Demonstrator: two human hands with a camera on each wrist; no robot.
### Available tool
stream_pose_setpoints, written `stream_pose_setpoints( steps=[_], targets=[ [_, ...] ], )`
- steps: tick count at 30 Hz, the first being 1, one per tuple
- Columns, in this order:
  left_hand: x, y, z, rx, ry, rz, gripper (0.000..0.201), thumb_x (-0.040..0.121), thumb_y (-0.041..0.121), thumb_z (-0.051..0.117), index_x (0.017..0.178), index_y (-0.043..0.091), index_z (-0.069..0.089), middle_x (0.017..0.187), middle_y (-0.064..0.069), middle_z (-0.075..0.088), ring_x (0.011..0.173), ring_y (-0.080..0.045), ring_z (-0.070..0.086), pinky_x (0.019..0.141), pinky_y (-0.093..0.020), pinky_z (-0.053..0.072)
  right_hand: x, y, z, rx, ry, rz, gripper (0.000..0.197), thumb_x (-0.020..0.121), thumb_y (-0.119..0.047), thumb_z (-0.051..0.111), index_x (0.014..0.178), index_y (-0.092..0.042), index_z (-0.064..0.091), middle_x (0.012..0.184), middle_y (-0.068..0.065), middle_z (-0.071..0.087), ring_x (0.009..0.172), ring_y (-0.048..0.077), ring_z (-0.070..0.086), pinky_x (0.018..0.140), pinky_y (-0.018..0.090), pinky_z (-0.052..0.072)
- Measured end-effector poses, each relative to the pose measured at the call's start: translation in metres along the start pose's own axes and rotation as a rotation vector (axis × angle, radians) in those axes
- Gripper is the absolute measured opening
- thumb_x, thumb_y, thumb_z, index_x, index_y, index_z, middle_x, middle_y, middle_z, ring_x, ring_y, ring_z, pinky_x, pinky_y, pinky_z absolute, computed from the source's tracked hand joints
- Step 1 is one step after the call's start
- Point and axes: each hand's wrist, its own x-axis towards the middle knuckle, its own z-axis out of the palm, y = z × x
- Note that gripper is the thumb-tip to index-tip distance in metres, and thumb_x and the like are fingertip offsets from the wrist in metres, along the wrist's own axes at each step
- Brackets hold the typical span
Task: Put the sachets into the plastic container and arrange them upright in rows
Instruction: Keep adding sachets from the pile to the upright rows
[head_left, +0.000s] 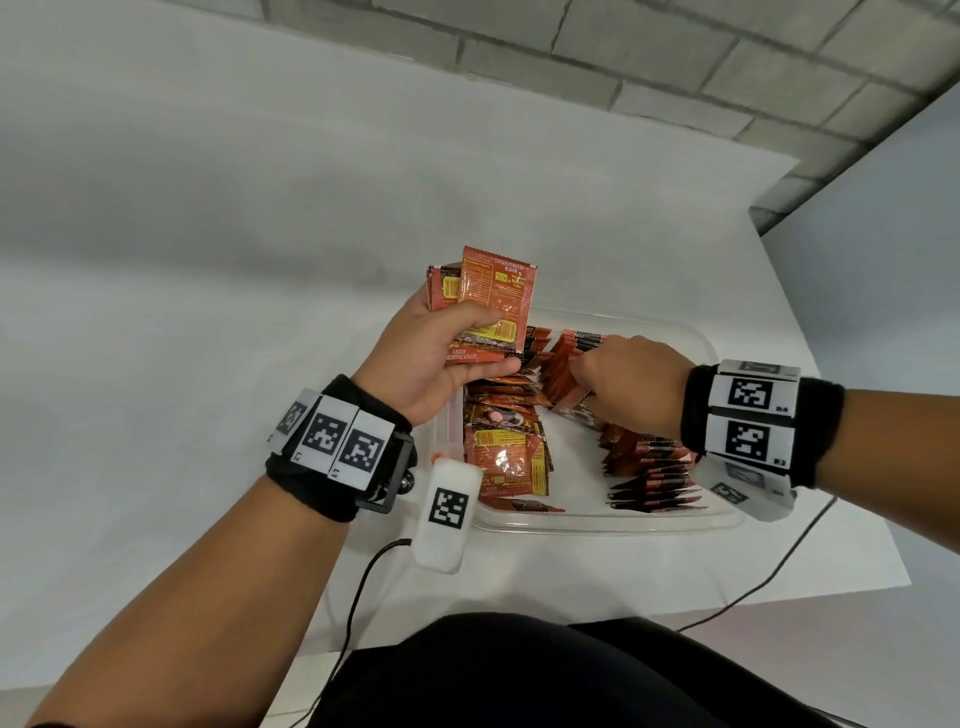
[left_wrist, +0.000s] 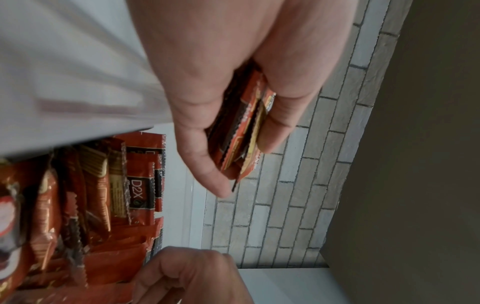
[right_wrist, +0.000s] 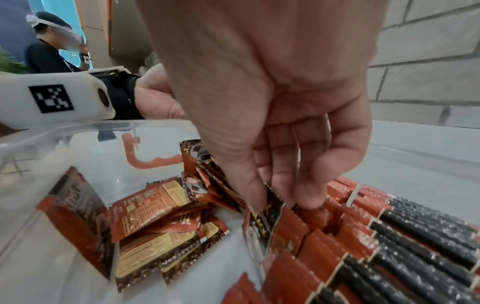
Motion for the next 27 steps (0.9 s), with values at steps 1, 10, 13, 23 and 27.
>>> stream_pose_setpoints(
  steps=[1, 10, 13, 23, 27],
  targets=[
    [0.000, 0.000, 0.000, 0.003, -0.001, 0.001, 0.024, 0.087, -0.002, 0.056, 0.108, 0.010, 0.057, 0.096, -0.006, 0.069, 0.084, -0.023, 0.070, 0.075, -0.043, 0.059, 0.001, 0.001, 0.000, -0.005, 0.017, -0.009, 0.013, 0.089, -0.002, 0.043, 0.080, -0.010, 0.047, 0.065, 0.002, 0.040, 0.051, 0.014, 0.036, 0.044, 0.025, 0.026],
    [-0.001, -0.001, 0.001, 0.012, 0.025, 0.004, 0.029, 0.088, -0.003, 0.056, 0.115, 0.007, 0.055, 0.100, -0.008, 0.067, 0.088, -0.025, 0.069, 0.073, -0.043, 0.059, 0.002, 0.003, 0.005, -0.102, 0.096, -0.051, 0.020, 0.090, -0.002, 0.042, 0.075, -0.015, 0.038, 0.064, 0.000, 0.037, 0.051, 0.014, 0.035, 0.044, 0.025, 0.024],
    [-0.002, 0.000, 0.001, 0.012, 0.025, 0.006, 0.030, 0.087, -0.003, 0.056, 0.115, 0.007, 0.055, 0.099, -0.008, 0.068, 0.086, -0.025, 0.069, 0.074, -0.043, 0.059, 0.002, 0.004, 0.006, -0.094, 0.109, -0.047, 0.015, 0.090, -0.005, 0.043, 0.081, -0.016, 0.039, 0.067, 0.000, 0.040, 0.054, 0.017, 0.041, 0.045, 0.025, 0.026],
    [-0.004, 0.000, 0.003, 0.027, 0.029, 0.015, 0.027, 0.088, -0.004, 0.056, 0.112, 0.008, 0.055, 0.097, -0.007, 0.068, 0.084, -0.024, 0.070, 0.078, -0.046, 0.058, -0.004, 0.012, 0.004, -0.080, 0.168, -0.051, 0.015, 0.093, -0.025, 0.050, 0.087, -0.016, 0.039, 0.076, 0.001, 0.048, 0.066, 0.024, 0.049, 0.051, 0.027, 0.031],
    [-0.005, 0.000, 0.004, 0.046, 0.039, 0.019, 0.027, 0.088, -0.004, 0.056, 0.112, 0.007, 0.056, 0.096, -0.007, 0.069, 0.085, -0.024, 0.070, 0.077, -0.045, 0.058, -0.009, 0.024, 0.000, -0.007, 0.209, -0.020, 0.022, 0.093, -0.037, 0.053, 0.096, -0.015, 0.051, 0.084, 0.002, 0.059, 0.070, 0.022, 0.055, 0.057, 0.028, 0.040]
  ],
)
